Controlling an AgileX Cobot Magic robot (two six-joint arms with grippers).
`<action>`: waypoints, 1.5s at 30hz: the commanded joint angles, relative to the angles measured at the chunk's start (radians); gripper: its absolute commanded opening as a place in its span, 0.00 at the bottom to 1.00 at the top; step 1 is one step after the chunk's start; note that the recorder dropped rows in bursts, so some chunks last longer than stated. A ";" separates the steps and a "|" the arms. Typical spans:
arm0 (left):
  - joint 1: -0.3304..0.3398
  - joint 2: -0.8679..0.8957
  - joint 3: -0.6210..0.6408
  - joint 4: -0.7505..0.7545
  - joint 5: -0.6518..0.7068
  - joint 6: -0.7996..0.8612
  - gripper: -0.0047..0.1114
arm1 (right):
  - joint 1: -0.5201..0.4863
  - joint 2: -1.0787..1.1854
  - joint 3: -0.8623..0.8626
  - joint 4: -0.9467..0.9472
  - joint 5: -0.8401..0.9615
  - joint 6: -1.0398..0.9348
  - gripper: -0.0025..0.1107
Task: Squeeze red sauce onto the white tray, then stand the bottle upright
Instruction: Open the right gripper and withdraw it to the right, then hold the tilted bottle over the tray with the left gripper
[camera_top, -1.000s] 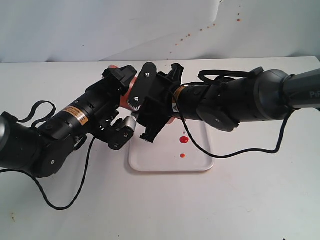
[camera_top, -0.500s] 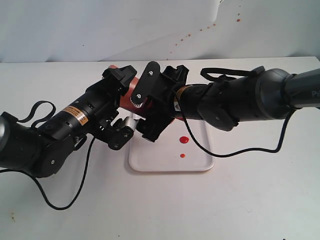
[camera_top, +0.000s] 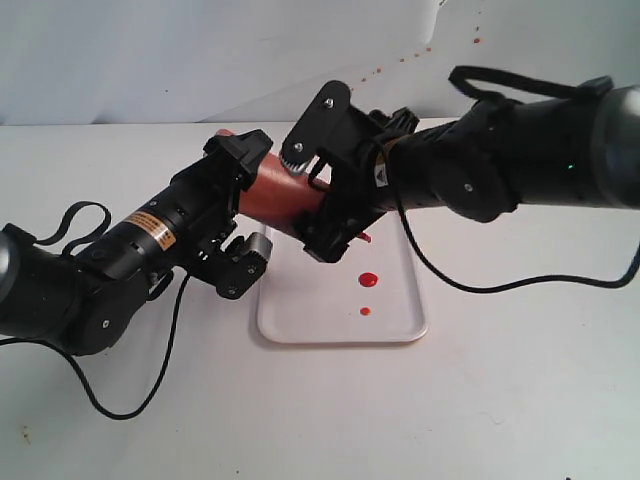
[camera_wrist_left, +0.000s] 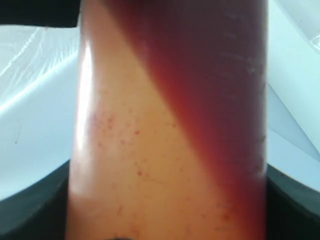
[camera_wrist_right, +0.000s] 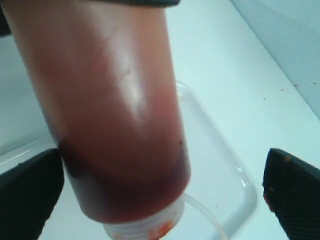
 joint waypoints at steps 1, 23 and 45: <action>-0.001 -0.010 -0.004 -0.024 -0.053 -0.018 0.04 | -0.007 -0.094 -0.006 0.019 0.054 0.067 0.91; -0.001 -0.010 -0.004 -0.024 -0.053 -0.025 0.04 | 0.026 -0.546 0.184 0.276 0.213 0.114 0.12; -0.001 -0.010 -0.004 -0.024 -0.053 -0.063 0.04 | 0.026 -0.770 1.063 0.276 -0.937 0.049 0.02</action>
